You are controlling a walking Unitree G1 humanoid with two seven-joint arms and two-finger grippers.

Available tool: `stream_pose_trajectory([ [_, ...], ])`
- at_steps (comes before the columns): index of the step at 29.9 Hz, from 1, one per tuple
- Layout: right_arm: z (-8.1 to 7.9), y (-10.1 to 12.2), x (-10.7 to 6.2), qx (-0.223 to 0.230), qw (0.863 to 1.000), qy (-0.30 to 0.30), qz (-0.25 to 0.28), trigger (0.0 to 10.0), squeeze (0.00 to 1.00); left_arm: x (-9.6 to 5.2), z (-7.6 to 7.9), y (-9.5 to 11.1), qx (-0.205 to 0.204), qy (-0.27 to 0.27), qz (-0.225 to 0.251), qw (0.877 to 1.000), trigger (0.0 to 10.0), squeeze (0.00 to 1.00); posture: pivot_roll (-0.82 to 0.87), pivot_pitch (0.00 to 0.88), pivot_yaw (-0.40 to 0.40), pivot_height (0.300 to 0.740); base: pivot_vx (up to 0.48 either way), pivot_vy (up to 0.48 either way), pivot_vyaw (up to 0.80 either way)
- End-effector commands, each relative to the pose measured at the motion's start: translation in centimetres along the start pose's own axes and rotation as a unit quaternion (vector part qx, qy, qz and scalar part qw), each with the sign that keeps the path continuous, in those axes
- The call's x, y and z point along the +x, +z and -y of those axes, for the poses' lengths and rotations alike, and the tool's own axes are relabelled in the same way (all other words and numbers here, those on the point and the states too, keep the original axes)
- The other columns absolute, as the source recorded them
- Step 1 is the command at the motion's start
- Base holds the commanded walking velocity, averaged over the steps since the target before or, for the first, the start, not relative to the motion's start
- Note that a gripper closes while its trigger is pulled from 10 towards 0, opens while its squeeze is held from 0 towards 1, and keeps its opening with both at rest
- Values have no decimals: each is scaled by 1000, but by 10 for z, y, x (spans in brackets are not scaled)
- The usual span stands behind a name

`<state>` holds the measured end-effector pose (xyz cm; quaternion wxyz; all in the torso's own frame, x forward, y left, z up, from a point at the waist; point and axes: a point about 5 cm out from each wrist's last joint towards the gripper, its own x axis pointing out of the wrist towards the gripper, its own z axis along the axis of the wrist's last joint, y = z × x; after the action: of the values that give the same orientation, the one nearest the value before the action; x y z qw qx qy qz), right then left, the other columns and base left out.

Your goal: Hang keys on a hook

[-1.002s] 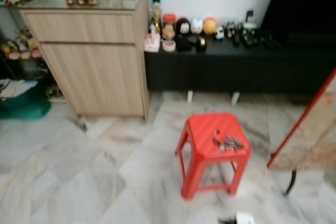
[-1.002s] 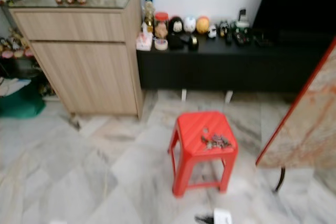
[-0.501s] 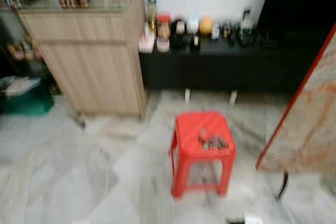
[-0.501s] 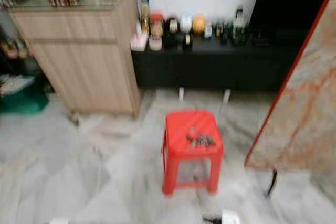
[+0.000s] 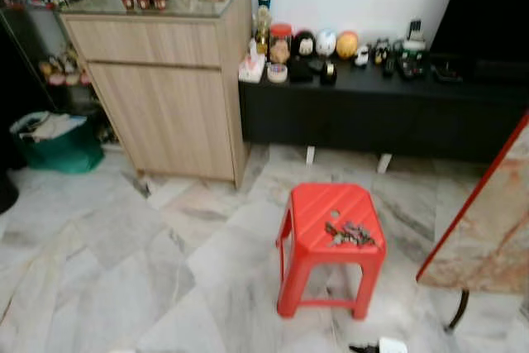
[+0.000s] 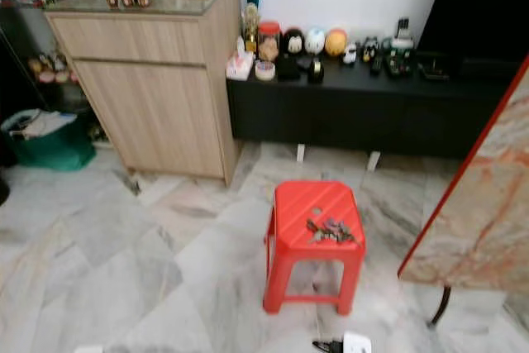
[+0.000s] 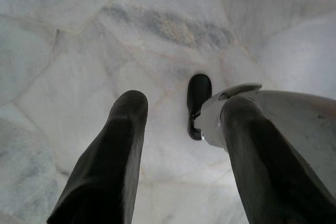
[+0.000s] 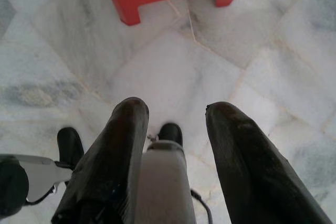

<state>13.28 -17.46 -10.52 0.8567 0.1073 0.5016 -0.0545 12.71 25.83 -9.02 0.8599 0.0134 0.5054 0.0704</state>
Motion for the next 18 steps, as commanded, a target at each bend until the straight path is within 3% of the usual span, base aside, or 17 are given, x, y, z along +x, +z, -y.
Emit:
stream_pose_trajectory([
  [1,-1,3,0,8,1000,0,8,10000,0,0,-3,1,-7,2,2,1000,10000,0,21,0,-22,740,341,0,0],
  [18,0,5,1,8,1000,-3,12,10000,0,0,-2,2,-11,0,4,1000,10000,0,20,0,-26,740,350,0,0],
])
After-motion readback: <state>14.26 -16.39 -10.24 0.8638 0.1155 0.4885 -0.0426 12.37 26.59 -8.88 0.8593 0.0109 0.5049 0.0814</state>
